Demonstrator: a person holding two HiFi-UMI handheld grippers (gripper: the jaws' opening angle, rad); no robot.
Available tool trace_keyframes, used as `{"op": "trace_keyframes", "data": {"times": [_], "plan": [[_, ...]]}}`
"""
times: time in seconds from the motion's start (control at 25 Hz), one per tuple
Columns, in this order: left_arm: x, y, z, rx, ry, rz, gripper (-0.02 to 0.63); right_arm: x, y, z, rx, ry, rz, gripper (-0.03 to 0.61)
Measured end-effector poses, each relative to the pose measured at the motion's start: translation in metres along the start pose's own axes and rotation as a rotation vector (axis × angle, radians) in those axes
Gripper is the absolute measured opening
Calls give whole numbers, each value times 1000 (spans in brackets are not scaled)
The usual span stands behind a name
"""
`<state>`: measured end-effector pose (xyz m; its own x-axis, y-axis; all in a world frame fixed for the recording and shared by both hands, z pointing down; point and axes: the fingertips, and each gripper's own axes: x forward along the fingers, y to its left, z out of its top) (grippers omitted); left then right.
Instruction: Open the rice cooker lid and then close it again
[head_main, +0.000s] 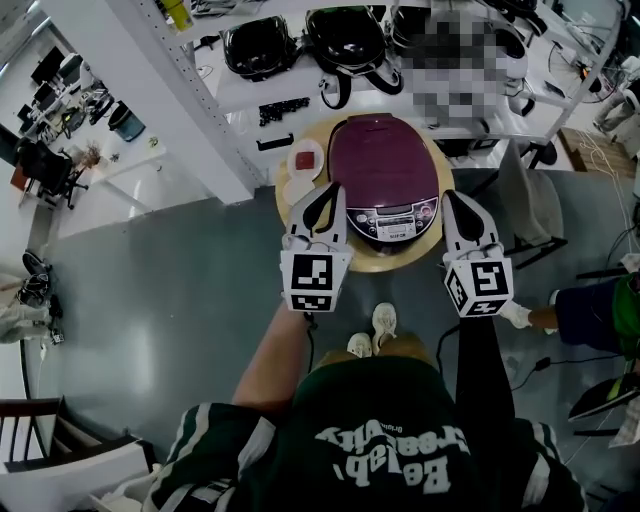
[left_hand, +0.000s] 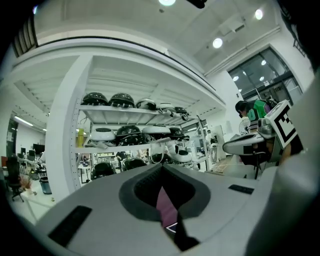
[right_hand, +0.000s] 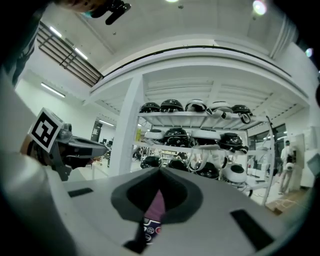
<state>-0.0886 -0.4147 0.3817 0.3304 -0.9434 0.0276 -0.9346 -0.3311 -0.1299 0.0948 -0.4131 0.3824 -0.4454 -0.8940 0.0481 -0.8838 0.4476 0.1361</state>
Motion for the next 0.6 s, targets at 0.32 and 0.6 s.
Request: {"op": "trace_keyframes", "data": {"times": [0.32, 0.6], "plan": [[-2, 1, -2, -12, -3, 10, 0, -2, -4, -4, -41, 6, -27, 3], [-3, 5, 3, -15, -9, 23, 0, -2, -4, -4, -41, 10, -23, 3]]}}
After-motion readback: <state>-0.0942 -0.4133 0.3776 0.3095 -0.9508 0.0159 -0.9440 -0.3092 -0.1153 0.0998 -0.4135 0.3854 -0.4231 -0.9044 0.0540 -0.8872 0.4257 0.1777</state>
